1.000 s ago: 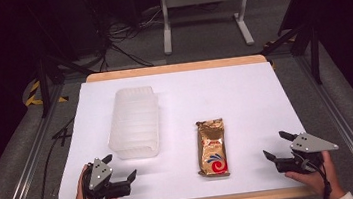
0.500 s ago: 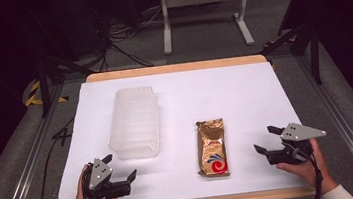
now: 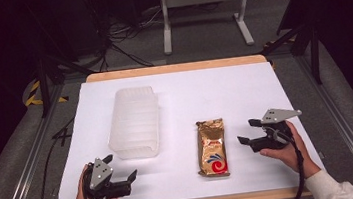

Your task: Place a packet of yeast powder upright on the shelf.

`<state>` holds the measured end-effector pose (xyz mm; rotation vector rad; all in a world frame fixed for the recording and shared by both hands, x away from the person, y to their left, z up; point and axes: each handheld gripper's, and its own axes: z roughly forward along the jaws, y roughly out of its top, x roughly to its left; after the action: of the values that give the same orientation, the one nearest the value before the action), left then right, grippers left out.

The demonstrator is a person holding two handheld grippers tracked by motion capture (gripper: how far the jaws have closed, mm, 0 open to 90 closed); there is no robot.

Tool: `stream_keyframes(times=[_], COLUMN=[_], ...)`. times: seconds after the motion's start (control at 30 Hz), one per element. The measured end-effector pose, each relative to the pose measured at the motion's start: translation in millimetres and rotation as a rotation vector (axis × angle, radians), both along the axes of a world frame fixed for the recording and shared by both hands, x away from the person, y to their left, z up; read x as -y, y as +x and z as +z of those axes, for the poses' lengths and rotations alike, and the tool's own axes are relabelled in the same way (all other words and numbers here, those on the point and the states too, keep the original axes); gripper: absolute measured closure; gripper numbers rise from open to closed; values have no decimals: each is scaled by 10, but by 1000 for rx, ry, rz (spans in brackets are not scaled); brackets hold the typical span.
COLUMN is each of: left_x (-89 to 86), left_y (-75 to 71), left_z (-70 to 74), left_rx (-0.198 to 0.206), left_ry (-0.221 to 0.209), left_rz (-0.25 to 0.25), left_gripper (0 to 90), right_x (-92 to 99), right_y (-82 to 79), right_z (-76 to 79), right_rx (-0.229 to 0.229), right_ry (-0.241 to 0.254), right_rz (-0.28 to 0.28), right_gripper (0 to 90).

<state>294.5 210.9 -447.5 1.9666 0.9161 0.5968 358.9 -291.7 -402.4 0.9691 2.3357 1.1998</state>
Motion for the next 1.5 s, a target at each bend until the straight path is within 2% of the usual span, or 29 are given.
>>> stream_keyframes(times=[0.1,0.23,0.37,0.43,0.5,0.57,0.7,0.77,0.97,1.03,1.07,1.1,1.13,1.17,1.2,1.3,1.37,1.4,1.43,1.47,1.5], left_x=[-3,-6,-8,-9,-5,-2,-6,-9,-13,-9,-7,-5,0,0,-1,-26,-37,-33,-33,-26,-25], left_y=[-5,-8,-10,-11,-17,-18,-18,-19,-23,-23,-23,-21,-26,-26,-34,-50,-53,-54,-54,-53,-51], left_z=[4,2,3,3,6,4,5,6,6,6,6,7,9,9,10,7,8,6,6,7,8], left_rx=[7,9,6,9,12,11,10,9,12,13,11,14,16,16,13,16,18,17,17,17,16], left_ry=[2,0,3,3,6,4,3,3,1,3,3,3,8,8,10,10,6,8,8,7,10], left_rz=[0,-3,-4,-4,-9,-12,-14,-10,-12,-11,-10,-11,-11,-11,-14,-10,-7,-8,-8,-8,-12], left_gripper=[66,66,66,66,66,66,66,66,66,66,66,66,67,67,67,67,68,68,68,68,68], right_x=[-85,-258,-360,-431,-452,-495,-564,-577,-624,-635,-650,-650,-663,-663,-648,-641,-646,-649,-649,-651,-644], right_y=[58,198,267,353,382,451,549,590,652,679,706,706,742,742,779,801,804,800,800,798,799], right_z=[-2,-12,-22,-46,-57,-88,-150,-169,-213,-234,-271,-271,-331,-331,-347,-359,-353,-352,-352,-352,-356], right_rx=[-2,-30,-35,-51,-58,-89,-106,-123,-143,-163,-187,-187,-237,-237,-267,-293,-292,-300,-300,-302,-306], right_ry=[-17,-3,-16,-15,-20,-12,-32,-14,-18,-7,-17,-17,-5,-5,9,21,14,30,30,40,62], right_rz=[6,23,37,43,40,46,43,38,41,36,35,35,31,31,33,36,39,51,51,62,72], right_gripper=[221,210,206,200,195,188,180,177,167,158,140,140,115,115,110,106,123,174,174,211,333])
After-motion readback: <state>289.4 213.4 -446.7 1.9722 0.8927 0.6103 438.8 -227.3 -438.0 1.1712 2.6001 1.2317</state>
